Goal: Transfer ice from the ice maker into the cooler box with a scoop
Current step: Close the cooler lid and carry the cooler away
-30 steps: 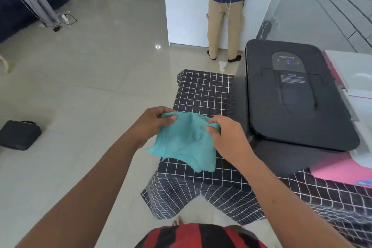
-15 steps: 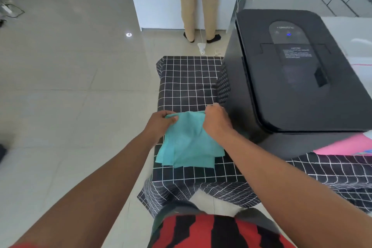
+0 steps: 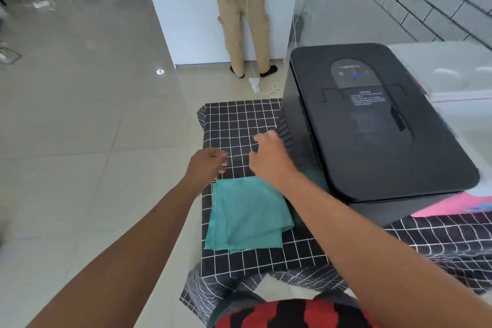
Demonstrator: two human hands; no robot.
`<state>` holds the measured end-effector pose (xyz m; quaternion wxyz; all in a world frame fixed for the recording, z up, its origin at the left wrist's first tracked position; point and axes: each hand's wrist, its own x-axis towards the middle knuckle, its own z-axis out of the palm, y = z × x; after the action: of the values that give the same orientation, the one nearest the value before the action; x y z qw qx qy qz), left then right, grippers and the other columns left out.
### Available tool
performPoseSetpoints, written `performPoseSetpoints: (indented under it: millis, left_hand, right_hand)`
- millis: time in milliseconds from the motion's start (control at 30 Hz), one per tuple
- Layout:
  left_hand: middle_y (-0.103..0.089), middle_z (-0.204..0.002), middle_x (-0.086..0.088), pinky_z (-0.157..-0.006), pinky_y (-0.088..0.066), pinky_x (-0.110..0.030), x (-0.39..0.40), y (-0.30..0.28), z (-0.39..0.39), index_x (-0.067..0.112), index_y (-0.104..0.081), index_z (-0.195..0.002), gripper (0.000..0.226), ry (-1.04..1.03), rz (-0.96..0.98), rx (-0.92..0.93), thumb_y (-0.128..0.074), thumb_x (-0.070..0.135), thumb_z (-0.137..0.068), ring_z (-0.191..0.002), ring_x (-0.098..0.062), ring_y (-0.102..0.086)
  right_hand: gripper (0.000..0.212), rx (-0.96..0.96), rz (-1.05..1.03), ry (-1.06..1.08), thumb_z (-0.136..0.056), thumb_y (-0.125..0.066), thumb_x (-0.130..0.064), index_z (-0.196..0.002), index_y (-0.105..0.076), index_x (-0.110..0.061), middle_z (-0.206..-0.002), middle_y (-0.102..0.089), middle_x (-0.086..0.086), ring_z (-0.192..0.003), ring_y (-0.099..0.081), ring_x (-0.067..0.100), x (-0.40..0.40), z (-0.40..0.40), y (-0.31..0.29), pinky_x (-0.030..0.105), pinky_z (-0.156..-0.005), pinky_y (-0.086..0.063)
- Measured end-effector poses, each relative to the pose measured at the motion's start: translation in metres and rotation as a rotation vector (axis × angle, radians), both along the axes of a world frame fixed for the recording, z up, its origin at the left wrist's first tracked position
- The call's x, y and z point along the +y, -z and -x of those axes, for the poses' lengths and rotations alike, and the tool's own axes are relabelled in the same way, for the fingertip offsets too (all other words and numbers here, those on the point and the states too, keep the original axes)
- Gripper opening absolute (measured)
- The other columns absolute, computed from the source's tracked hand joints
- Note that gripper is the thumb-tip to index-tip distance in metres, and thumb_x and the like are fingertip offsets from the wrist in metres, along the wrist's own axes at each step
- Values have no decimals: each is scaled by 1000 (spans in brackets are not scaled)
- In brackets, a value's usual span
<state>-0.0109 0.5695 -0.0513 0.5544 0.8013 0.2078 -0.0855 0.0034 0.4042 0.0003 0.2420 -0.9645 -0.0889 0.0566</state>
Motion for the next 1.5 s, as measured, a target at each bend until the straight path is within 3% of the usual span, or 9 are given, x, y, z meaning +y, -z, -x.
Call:
performPoseSetpoints:
  millis: [200,333,533,867,1000,1100,1333,1433,1500]
  left_hand:
    - [-72,-89,-8,-68,-58,-32,-28,-110,-28,12,-70,-103,16,-35,213,-155,-60,21,-92,-73,-19,-68]
    - [-74,-92,-12,-75,-59,-37,-83,-177,-42,9,-69,-105,19,56,269,-266,-62,21,-92,-77,-23,-70]
    - [-75,-86,-4,-73,-57,-32,-190,-221,-62,14,-71,-101,18,255,246,-338,-60,26,-92,-77,-18,-72]
    - [-74,-78,3,-69,-56,-31,-386,-195,-112,19,-71,-93,12,312,219,-296,-59,22,-93,-73,-16,-70]
    - [-69,-112,-5,-88,-50,-34,-463,-167,-149,8,-64,-120,36,290,92,-260,-59,29,-90,-91,-17,-64]
    - [-48,-144,-5,-96,-35,-30,-503,-148,-172,8,-44,-142,60,237,-96,-167,-57,39,-91,-126,-24,-48]
    - [-62,-105,-4,-55,-33,-23,-532,-113,-218,12,-58,-122,43,93,-206,-130,-61,36,-87,-72,-12,-51]
    - [-61,-96,-2,-52,-33,-24,-540,-106,-235,12,-59,-117,41,42,-220,-105,-63,38,-85,-68,-8,-50]
    - [-60,-93,-4,-57,-36,-26,-546,-105,-241,6,-59,-115,46,23,-234,-62,-65,40,-84,-71,-16,-53]
  right_hand:
    - [41,-203,-228,10,-92,-56,-19,-132,-52,-13,-135,-49,6,-125,-44,20,-46,-2,-94,31,-105,-35]
    - [44,-275,-222,95,-93,-56,-25,-136,-49,-16,-140,-48,3,-131,-40,20,-106,-11,-135,31,-108,-29]
    - [48,-361,-163,296,-90,-57,-26,-136,-51,-14,-141,-49,5,-133,-40,22,-230,-31,-167,31,-110,-26]
    - [54,-283,-59,435,-90,-59,-30,-140,-45,-11,-142,-46,10,-133,-38,26,-453,-88,-146,35,-109,-28]
    - [55,-217,-25,400,-91,-57,-30,-140,-44,-9,-142,-46,11,-131,-41,26,-527,-127,-131,35,-109,-30]
    - [49,-147,5,395,-89,-57,-32,-132,-49,-8,-132,-52,13,-125,-43,30,-571,-159,-125,38,-100,-40]
    - [56,-88,19,327,-89,-55,-30,-139,-41,-10,-138,-46,12,-129,-40,30,-622,-226,-109,37,-103,-38]
    - [52,-21,71,337,-87,-54,-31,-133,-44,-10,-132,-50,13,-123,-45,31,-631,-247,-96,38,-97,-43]
    - [57,57,109,332,-88,-55,-35,-136,-39,-9,-133,-48,15,-124,-44,34,-633,-256,-82,41,-99,-42]
